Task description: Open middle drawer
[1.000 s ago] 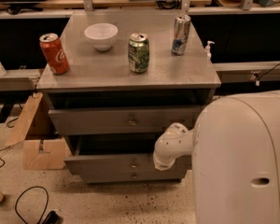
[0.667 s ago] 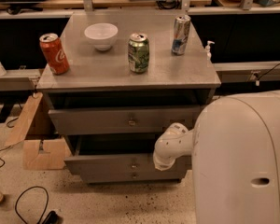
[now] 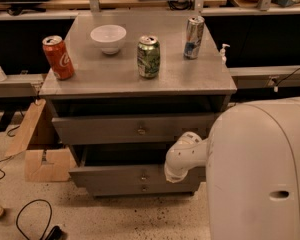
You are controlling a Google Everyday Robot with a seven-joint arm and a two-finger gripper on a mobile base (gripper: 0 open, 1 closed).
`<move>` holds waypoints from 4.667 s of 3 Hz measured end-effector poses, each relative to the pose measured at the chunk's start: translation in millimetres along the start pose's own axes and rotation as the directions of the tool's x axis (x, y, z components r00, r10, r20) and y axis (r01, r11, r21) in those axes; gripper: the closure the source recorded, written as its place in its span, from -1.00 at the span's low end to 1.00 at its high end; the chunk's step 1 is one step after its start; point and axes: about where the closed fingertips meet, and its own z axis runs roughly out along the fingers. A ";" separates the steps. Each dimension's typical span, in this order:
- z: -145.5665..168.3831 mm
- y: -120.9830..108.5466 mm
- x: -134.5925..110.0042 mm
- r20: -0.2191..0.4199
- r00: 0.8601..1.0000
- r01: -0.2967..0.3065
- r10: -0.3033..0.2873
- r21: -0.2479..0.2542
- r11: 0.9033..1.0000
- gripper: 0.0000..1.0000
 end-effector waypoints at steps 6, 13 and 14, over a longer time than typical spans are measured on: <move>3.5 -10.8 2.5 -0.015 1.000 0.001 -0.001 -0.034 0.999 -1.00; -18.8 14.8 -2.9 -0.076 0.996 0.051 -0.054 -0.052 0.997 1.00; -25.8 28.8 1.3 -0.086 0.996 0.032 -0.038 -0.065 0.997 1.00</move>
Offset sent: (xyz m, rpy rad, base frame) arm 0.0000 0.0000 0.0000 0.0000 0.0000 0.0000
